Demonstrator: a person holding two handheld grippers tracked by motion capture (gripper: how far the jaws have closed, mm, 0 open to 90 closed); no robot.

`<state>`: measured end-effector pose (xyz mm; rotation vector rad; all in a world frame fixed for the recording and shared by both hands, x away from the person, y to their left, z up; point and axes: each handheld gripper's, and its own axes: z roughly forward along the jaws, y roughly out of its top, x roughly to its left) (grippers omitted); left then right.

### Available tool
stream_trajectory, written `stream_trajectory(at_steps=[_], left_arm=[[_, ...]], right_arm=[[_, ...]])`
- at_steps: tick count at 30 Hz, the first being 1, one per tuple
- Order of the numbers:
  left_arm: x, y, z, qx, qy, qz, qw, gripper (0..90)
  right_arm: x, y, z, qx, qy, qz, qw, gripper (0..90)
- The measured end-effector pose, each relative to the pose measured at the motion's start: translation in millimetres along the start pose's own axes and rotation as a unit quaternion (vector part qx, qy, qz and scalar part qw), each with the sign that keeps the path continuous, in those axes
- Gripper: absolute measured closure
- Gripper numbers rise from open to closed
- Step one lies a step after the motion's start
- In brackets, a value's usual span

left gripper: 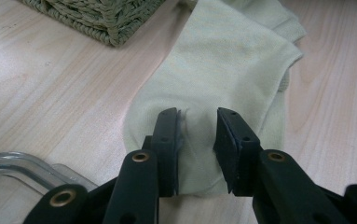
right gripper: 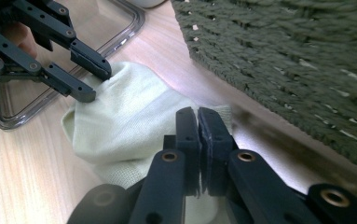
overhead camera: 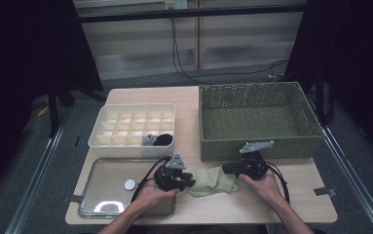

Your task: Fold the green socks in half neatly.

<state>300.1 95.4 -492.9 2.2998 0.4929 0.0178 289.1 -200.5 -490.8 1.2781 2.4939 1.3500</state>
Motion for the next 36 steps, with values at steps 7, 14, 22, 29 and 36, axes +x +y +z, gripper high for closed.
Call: stream_trajectory(at_steps=[7,14,22,29,36], left_arm=[[-0.2,-0.2,0.2,0.003,0.0,-0.003,1.0,69.4],[-0.7,-0.7,0.7,-0.003,-0.002,-0.004,1.0,69.2],[-3.1,6.8,-4.5,-0.019,-0.006,-0.003,0.9998,69.1],[-11.0,22.0,-7.5,-0.042,-0.015,0.007,0.999,69.6],[-20.7,33.6,9.6,-0.044,-0.045,0.012,0.998,73.7]], right_arm=[[-1.2,-2.6,6.9,0.015,-0.012,0.0,0.9998,79.4],[-3.0,-4.8,11.1,0.024,-0.01,0.007,0.9996,89.3],[4.0,9.9,-11.3,-0.012,0.0,-0.005,0.9999,89.6],[5.3,22.2,-18.7,-0.024,-0.002,-0.013,0.9996,89.6],[6.2,30.3,-19.4,-0.045,-0.008,-0.025,0.9986,89.6]])
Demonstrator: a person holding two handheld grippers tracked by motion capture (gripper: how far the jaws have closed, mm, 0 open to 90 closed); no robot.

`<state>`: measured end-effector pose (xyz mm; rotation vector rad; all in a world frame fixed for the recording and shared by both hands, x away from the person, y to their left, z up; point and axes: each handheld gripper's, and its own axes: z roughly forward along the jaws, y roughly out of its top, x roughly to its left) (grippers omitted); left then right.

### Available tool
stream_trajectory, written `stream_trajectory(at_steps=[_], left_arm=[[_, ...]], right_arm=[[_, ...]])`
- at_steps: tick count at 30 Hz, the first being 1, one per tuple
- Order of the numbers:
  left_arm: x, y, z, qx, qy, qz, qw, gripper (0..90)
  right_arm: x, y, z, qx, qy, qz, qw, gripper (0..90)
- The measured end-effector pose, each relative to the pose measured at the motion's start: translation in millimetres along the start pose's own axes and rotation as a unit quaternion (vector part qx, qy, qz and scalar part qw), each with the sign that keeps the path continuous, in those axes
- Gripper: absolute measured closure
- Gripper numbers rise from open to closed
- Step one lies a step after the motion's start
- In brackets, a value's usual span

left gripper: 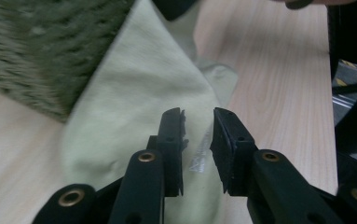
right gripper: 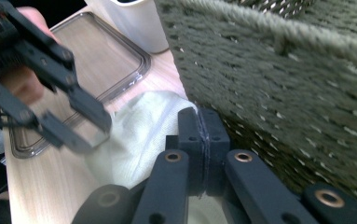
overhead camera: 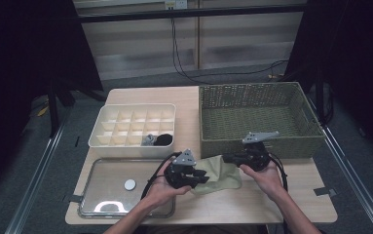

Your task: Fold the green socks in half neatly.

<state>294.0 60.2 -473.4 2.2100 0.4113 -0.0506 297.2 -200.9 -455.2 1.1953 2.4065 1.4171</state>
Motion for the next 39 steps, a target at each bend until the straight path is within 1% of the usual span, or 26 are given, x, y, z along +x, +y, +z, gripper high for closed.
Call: stream_trajectory(at_steps=[2,4,5,7,8,10,12,13,15,16,17,18,19,20,22,24,25,26,28,30,31,32,35,36,38,39], left_arm=[[-1.8,-3.2,9.6,0.013,-0.007,-0.002,0.9999,74.3],[-1.9,-4.6,12.3,0.019,-0.01,-0.001,0.9998,74.8],[-2.2,-5.9,15.1,0.023,-0.008,-0.001,0.9997,75.0],[-1.4,-9.2,20.2,0.027,-0.009,-0.011,0.9995,76.2],[-1.9,-10.2,22.0,0.031,-0.009,-0.012,0.9994,76.5],[-4.4,-10.8,24.0,0.045,-0.005,-0.007,0.999,76.4],[-5.1,-11.1,24.9,0.045,-0.004,-0.004,0.999,76.0],[-5.5,-11.3,25.5,0.041,-0.003,-0.007,0.9991,75.3],[-5.5,-11.3,25.0,0.043,-0.001,-0.005,0.9991,75.0],[-5.5,-12.0,25.3,0.038,0.0,-0.006,0.9993,74.3],[-5.5,-12.3,24.9,0.038,0.002,-0.006,0.9992,74.3],[-5.4,-13.2,25.1,0.031,0.004,-0.009,0.9995,73.1],[-5.4,-13.2,25.1,0.031,0.004,-0.009,0.9995,72.5],[-5.2,-12.9,23.1,0.036,0.007,-0.011,0.9993,70.8],[-5.7,-13.0,22.0,0.035,0.011,-0.012,0.9993,69.0],[-5.9,-13.6,16.8,0.035,0.012,-0.008,0.9993,68.6],[-6.6,-13.9,14.4,0.035,0.012,-0.011,0.9993,65.1],[-8.8,-15.1,4.9,0.029,0.008,-0.009,0.9995,64.3],[-10.2,-15.5,0.8,0.025,0.008,-0.008,0.9996,63.1],[-12.5,-16.2,-14.4,0.008,0.009,-0.004,0.9999,62.5],[-11.7,-16.0,-24.4,-0.003,0.009,-0.004,0.9999,61.2],[-11.7,-16.0,-24.4,-0.003,0.009,-0.004,0.9999,60.9],[-7.6,-15.9,-43.0,-0.028,0.015,-0.012,0.9994,59.3],[-4.3,-15.9,-51.5,-0.046,0.021,-0.017,0.9986,57.1],[-2.2,-14.6,-57.1,-0.058,0.029,-0.019,0.9977,57.1],[-2.2,-14.6,-57.1,-0.058,0.029,-0.019,0.9977,57.8]], right_arm=[[3.1,-3.5,1.7,-0.005,0.006,-0.001,1.0,89.6],[5.1,-6.5,3.1,-0.006,0.008,-0.002,0.9999,89.5],[7.4,-8.7,3.3,-0.005,0.009,-0.001,0.9999,89.5],[12.8,-12.4,2.4,-0.005,0.014,-0.002,0.9999,89.5],[18.3,-16.5,1.1,-0.002,0.017,-0.004,0.9998,89.5],[22.0,-20.1,0.4,0.0,0.021,-0.005,0.9998,89.5],[23.8,-22.4,0.2,0.002,0.024,-0.006,0.9997,89.5],[27.5,-27.8,1.1,0.005,0.04,0.002,0.9992,89.5],[28.5,-29.9,1.7,0.008,0.046,0.002,0.9989,89.5],[32.5,-35.7,3.5,0.017,0.057,0.005,0.9982,89.4],[32.5,-35.7,3.5,0.017,0.057,0.005,0.9982,89.4],[35.3,-40.1,4.7,0.025,0.063,0.006,0.9977,89.3],[35.3,-40.1,4.7,0.025,0.063,0.006,0.9977,89.3],[38.8,-44.7,5.5,0.031,0.074,0.009,0.9967,89.3],[43.1,-48.6,5.4,0.04,0.08,0.005,0.996,89.1],[44.8,-50.8,5.3,0.043,0.082,0.006,0.9957,89.1],[46.7,-56.1,6.4,0.056,0.083,0.005,0.995,88.9],[46.9,-58.6,7.0,0.064,0.083,0.003,0.9945,88.7],[47.0,-60.4,7.7,0.07,0.081,0.003,0.9942,88.6],[47.0,-63.1,9.2,0.078,0.079,0.005,0.9938,88.6],[48.8,-64.5,11.1,0.088,0.077,0.003,0.9931,88.2],[48.8,-64.5,11.1,0.088,0.077,0.003,0.9931,88.2],[51.4,-67.4,14.4,0.104,0.072,0.0,0.9919,87.6],[52.5,-69.1,15.1,0.11,0.074,0.0,0.9912,86.8],[53.5,-69.8,13.5,0.11,0.073,-0.002,0.9912,85.2],[54.1,-70.2,12.3,0.111,0.07,-0.005,0.9914,84.4]])
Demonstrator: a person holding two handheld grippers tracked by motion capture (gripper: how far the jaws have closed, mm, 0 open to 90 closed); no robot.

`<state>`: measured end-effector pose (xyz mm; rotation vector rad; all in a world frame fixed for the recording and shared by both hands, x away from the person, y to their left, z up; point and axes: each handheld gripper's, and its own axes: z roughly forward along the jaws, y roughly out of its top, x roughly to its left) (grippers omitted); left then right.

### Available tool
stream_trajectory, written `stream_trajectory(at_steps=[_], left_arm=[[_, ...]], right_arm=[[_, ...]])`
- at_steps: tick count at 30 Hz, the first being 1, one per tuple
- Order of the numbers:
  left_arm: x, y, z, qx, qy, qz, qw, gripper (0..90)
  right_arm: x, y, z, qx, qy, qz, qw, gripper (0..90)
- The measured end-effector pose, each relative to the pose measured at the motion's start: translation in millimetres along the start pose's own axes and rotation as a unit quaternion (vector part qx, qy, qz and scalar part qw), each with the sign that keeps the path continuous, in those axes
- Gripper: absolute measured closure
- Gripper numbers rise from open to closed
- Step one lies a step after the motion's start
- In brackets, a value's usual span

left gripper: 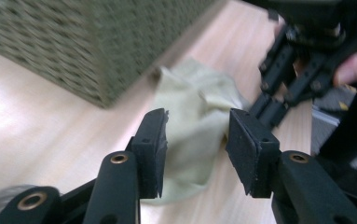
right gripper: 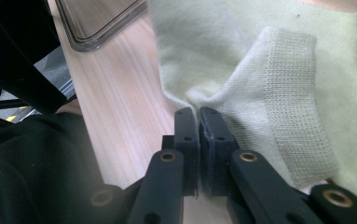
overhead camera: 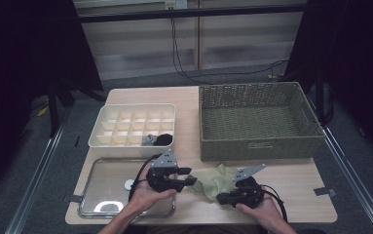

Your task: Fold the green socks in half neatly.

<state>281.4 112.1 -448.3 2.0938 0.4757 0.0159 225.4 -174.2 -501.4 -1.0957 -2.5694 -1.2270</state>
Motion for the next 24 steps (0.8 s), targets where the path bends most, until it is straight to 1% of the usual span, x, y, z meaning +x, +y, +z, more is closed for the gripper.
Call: stream_trajectory(at_steps=[1,2,3,4,5,6,7,8,9,10,11,12,13,14,15,17,18,20,21,22,23,24], left_arm=[[1.2,1.9,-2.4,-0.01,-0.001,-0.005,0.9999,57.8],[2.3,3.3,-3.0,-0.013,-0.002,-0.008,0.9999,59.1],[3.7,3.7,-2.7,-0.013,0.0,-0.007,0.9999,65.8],[5.7,2.5,1.0,-0.007,0.001,-0.013,0.9999,66.4],[5.7,2.5,1.0,-0.007,0.001,-0.013,0.9999,67.0],[6.8,-0.8,7.3,0.01,0.001,-0.013,0.9999,68.4],[7.1,-1.8,9.0,0.014,-0.001,-0.014,0.9998,69.0],[7.1,-1.8,9.0,0.014,-0.001,-0.014,0.9998,69.0],[6.9,-3.3,11.0,0.02,-0.005,-0.014,0.9997,69.0],[6.7,-4.6,11.8,0.023,-0.009,-0.014,0.9996,69.3],[6.1,-5.6,12.0,0.029,-0.012,-0.013,0.9994,69.3],[5.6,-6.9,11.8,0.032,-0.017,-0.01,0.9993,69.3],[5.2,-8.5,10.9,0.034,-0.018,-0.011,0.9992,69.1],[4.7,-9.8,9.5,0.036,-0.015,-0.011,0.9992,69.1],[4.5,-11.8,7.0,0.038,-0.01,-0.014,0.9991,67.4],[4.3,-12.5,4.7,0.04,-0.008,-0.016,0.9991,66.4],[4.2,-13.1,2.5,0.038,-0.008,-0.016,0.9991,65.3],[3.2,-15.9,-2.0,0.039,-0.001,-0.018,0.9991,63.7],[3.2,-15.9,-2.0,0.039,-0.001,-0.018,0.9991,63.1],[2.5,-18.3,-2.9,0.046,0.001,-0.023,0.9987,63.1],[0.3,-21.7,-3.0,0.055,-0.004,-0.021,0.9983,62.6],[-1.3,-24.2,-2.2,0.059,-0.007,-0.02,0.998,62.6]], right_arm=[[0.0,0.0,0.0,0.0,0.0,0.0,1.0,84.4],[0.6,-0.8,-1.5,-0.001,-0.001,0.002,1.0,82.8],[1.4,-1.8,-3.4,-0.005,-0.001,0.001,1.0,79.8],[1.8,-2.0,-4.8,-0.006,-0.001,0.001,1.0,78.1],[2.0,-2.0,-5.7,-0.008,0.002,0.003,1.0,77.4],[1.6,-1.9,-7.3,-0.019,0.009,0.003,0.9998,76.7],[1.5,-1.4,-9.2,-0.025,0.008,0.004,0.9996,75.9],[1.3,-1.0,-10.5,-0.029,0.006,0.004,0.9995,75.6],[1.3,-1.0,-10.5,-0.029,0.006,0.004,0.9995,75.6],[1.1,-0.5,-13.0,-0.035,0.004,0.009,0.9994,75.0],[0.1,-0.5,-14.4,-0.04,0.004,0.007,0.9991,74.6],[-1.0,-0.6,-17.4,-0.048,-0.001,0.01,0.9988,74.4],[-2.1,-0.6,-18.8,-0.051,-0.001,0.012,0.9986,74.4],[-2.1,-0.6,-18.8,-0.051,-0.001,0.012,0.9986,74.4],[-3.7,-0.2,-21.8,-0.058,-0.009,0.015,0.9981,74.6],[-4.4,0.1,-22.8,-0.061,-0.009,0.016,0.998,74.6],[-5.1,0.7,-24.8,-0.066,-0.011,0.016,0.9976,74.6],[-7.4,1.1,-28.9,-0.075,-0.02,0.017,0.9969,74.4],[-7.7,0.9,-29.7,-0.073,-0.025,0.02,0.9968,74.3],[-7.7,0.9,-29.7,-0.073,-0.025,0.02,0.9968,74.3],[-10.6,0.3,-30.9,-0.064,-0.034,0.02,0.9972,74.3],[-10.6,0.3,-30.9,-0.064,-0.034,0.02,0.9972,74.3]])
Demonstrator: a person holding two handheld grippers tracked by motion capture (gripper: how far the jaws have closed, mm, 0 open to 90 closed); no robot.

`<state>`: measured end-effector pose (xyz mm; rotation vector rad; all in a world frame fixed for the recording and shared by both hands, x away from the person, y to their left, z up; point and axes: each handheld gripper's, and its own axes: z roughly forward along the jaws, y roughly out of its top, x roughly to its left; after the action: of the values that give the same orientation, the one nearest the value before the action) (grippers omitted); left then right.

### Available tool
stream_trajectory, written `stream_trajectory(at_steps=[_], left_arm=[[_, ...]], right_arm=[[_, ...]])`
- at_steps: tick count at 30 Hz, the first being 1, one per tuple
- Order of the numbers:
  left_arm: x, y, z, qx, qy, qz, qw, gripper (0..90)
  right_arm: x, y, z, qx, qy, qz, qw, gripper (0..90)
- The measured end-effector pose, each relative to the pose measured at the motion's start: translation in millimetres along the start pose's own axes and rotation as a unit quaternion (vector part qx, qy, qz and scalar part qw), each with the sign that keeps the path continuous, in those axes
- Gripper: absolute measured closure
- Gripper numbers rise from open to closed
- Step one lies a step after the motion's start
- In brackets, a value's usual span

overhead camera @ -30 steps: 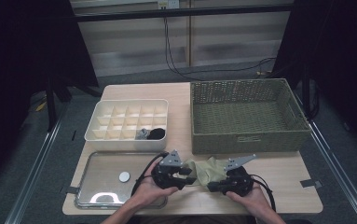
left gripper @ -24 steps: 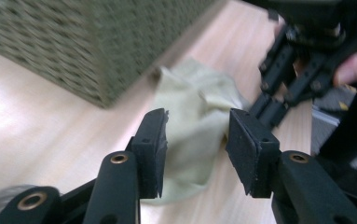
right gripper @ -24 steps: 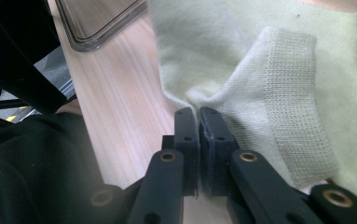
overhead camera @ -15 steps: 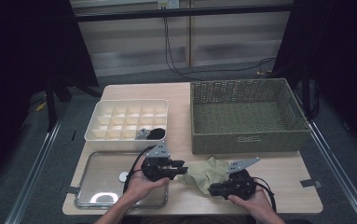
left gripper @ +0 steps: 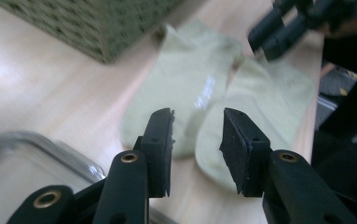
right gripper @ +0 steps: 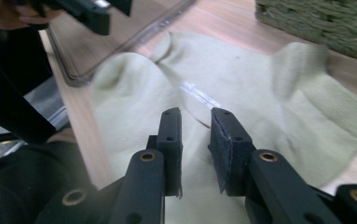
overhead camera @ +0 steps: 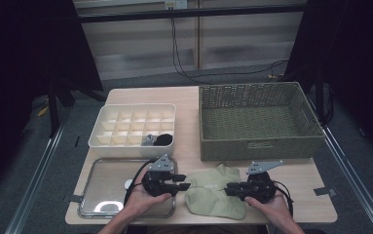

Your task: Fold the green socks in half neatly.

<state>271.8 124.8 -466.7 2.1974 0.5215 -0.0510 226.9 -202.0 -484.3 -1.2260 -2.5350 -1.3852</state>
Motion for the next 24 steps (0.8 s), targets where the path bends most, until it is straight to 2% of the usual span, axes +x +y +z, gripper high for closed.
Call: stream_trajectory(at_steps=[5,7,11,13,15,17,18,19,20,24], left_arm=[[-3.6,-9.2,5.4,0.025,-0.012,-0.002,0.9996,60.3],[-2.3,-12.6,9.8,0.026,-0.005,-0.01,0.9996,57.6],[-3.4,-15.5,13.3,0.044,-0.007,-0.009,0.999,57.2],[-4.4,-16.9,16.4,0.07,-0.005,0.002,0.9976,59.5],[-5.7,-17.7,18.5,0.068,-0.01,-0.002,0.9976,60.8],[-7.6,-19.3,20.6,0.068,-0.012,0.002,0.9976,63.8],[-8.5,-18.6,19.7,0.078,-0.001,0.008,0.9969,65.1],[-8.6,-18.6,19.5,0.078,0.0,0.009,0.9969,68.7],[-7.8,-19.8,20.5,0.069,-0.011,0.005,0.9975,68.7],[-7.7,-19.7,20.4,0.072,-0.01,0.009,0.9973,81.4]], right_arm=[[-3.4,-4.1,-2.2,0.004,-0.016,0.004,0.9999,72.6],[-3.5,-8.1,-6.0,0.011,-0.032,0.003,0.9994,69.1],[-6.4,-13.0,-6.8,0.022,-0.037,0.008,0.999,67.9],[-6.0,-14.9,-4.6,0.036,-0.041,0.001,0.9985,67.8],[-5.4,-15.2,-3.7,0.04,-0.043,-0.002,0.9982,67.8],[-3.3,-15.8,-0.6,0.052,-0.05,-0.011,0.9974,68.4],[-2.4,-15.8,0.0,0.052,-0.05,-0.013,0.9973,68.9],[-1.8,-15.6,1.2,0.051,-0.049,-0.015,0.9974,74.6],[-1.8,-15.6,1.2,0.051,-0.049,-0.015,0.9974,74.6],[-2.1,-14.3,3.8,0.055,-0.045,-0.017,0.9973,85.5]])
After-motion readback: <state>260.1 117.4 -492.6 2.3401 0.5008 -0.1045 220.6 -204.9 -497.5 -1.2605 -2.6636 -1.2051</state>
